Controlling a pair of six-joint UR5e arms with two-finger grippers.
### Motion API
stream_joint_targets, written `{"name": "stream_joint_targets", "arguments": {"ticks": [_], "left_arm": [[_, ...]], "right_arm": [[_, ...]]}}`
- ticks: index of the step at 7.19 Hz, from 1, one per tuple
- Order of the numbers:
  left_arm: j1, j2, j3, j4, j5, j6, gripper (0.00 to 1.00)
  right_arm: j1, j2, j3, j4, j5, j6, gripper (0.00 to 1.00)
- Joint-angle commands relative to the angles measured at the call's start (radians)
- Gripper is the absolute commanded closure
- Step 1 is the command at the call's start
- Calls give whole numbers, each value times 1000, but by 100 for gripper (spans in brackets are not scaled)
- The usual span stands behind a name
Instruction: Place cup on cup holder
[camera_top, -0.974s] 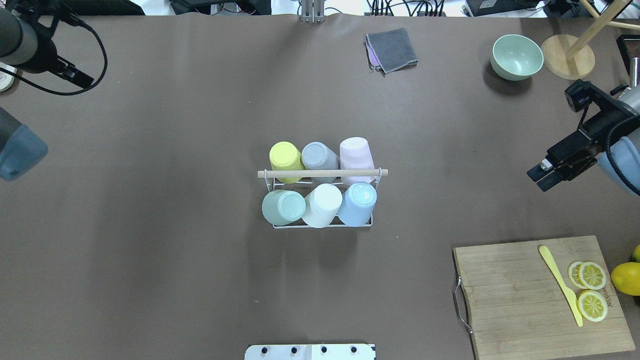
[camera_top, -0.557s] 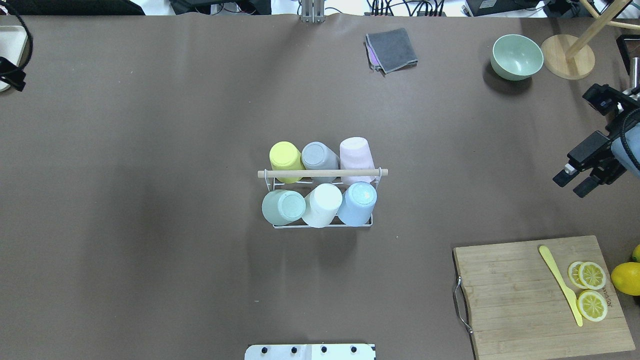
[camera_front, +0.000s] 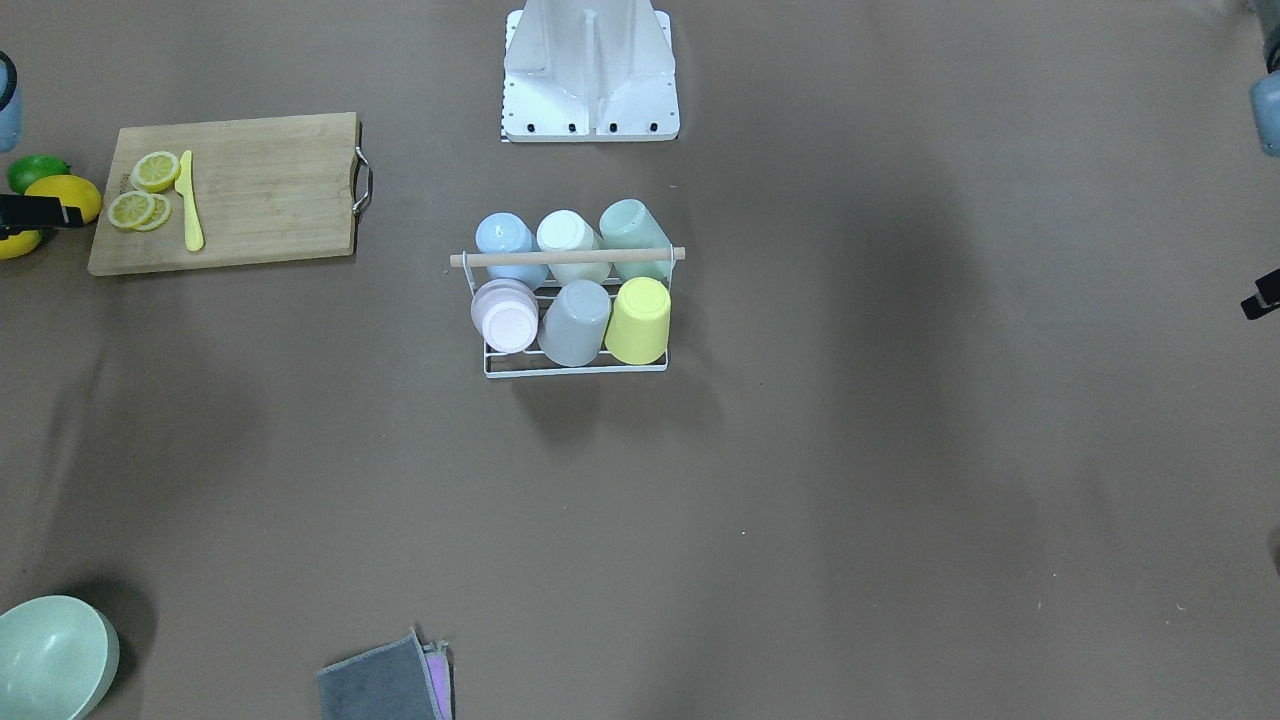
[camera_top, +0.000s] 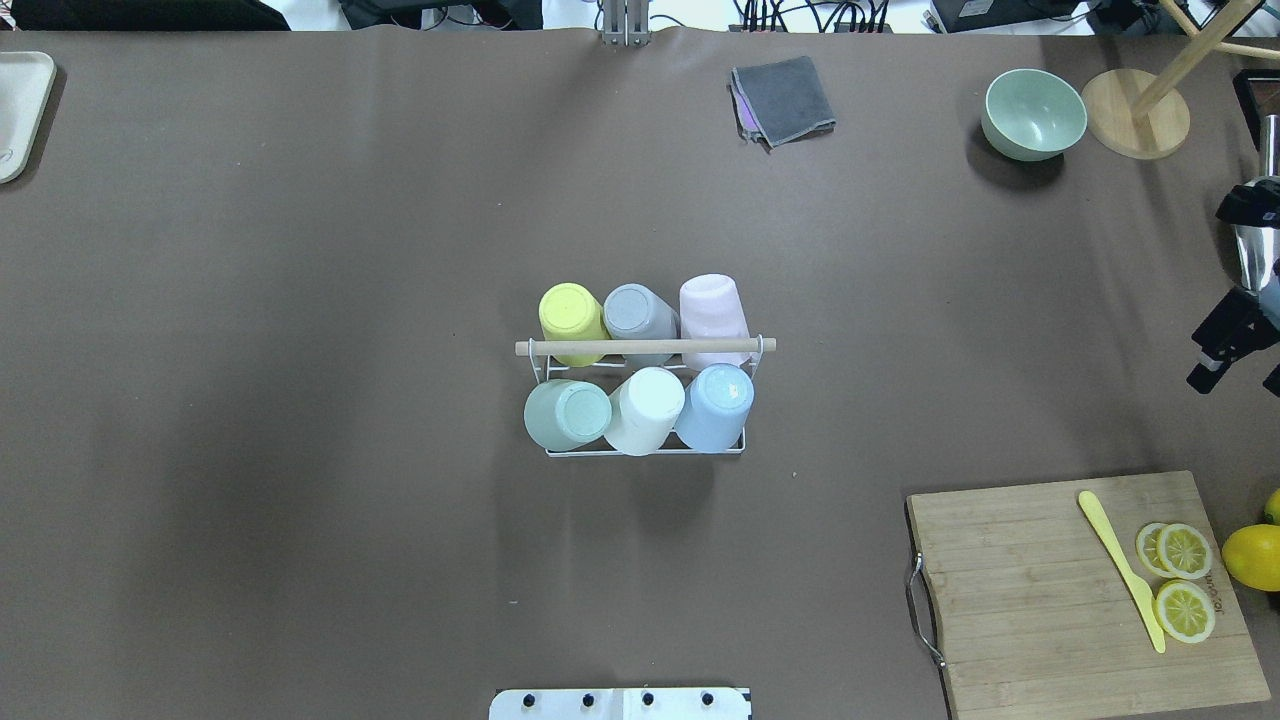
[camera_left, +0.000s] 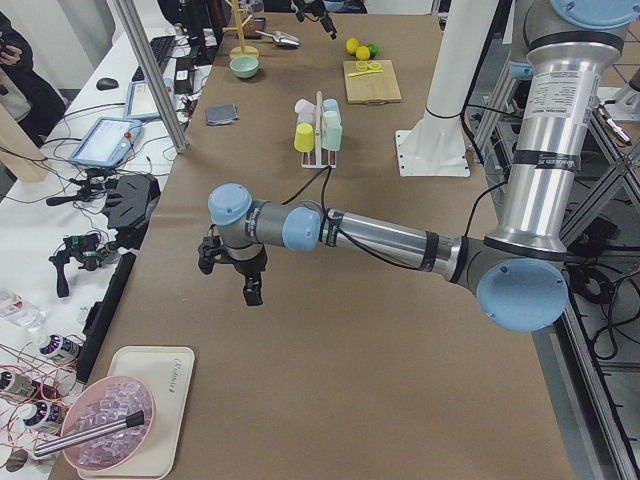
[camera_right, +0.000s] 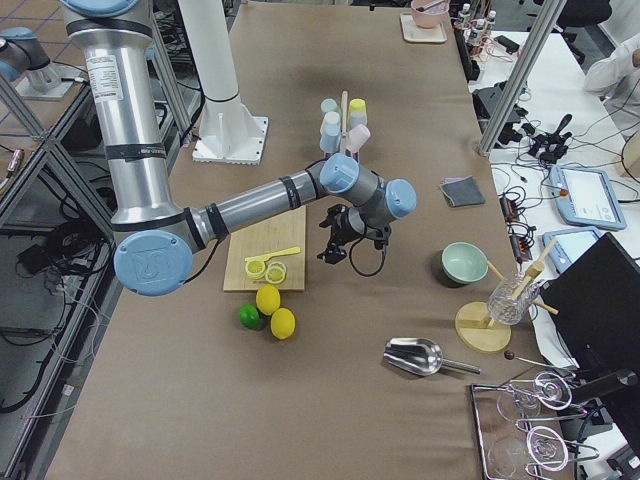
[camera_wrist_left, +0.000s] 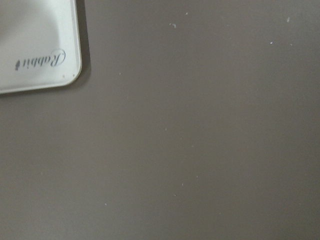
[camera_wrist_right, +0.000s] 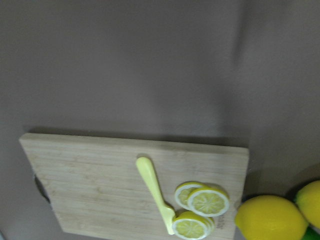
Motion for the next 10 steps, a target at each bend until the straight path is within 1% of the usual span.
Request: {"name": "stream_joint_targets", "arguments": {"ticks": [1,2,3,4,5,6,7,8,10], "left_arm": [[-97,64,10,15,-67,1,3],[-116,105,45,-3,-107,9,3],[-119,91,50,6,-104,6,3],[-122,106,51,1,-103,10,3],[-122,107,51,3,-100,11,3],[-120,105,51,3,-98,11,3],[-119,97,57,4,-95,9,3],[-116,91,57,3,-95,4,3],[-108,85,44,1,-80,-2,3]], "right_arm": [[35,-78,-1,189,-35,39,6],[59,-102,-2,240,-36,42,6],[67,-122,-4,298,-36,86,6],[70,-167,-8,405,-41,158,6],[75,-199,-27,503,-89,195,6],[92,-224,-33,569,-126,214,5],[139,-231,-42,648,-151,214,4],[186,-242,-39,689,-150,216,4],[273,-225,-18,694,-162,220,2]]}}
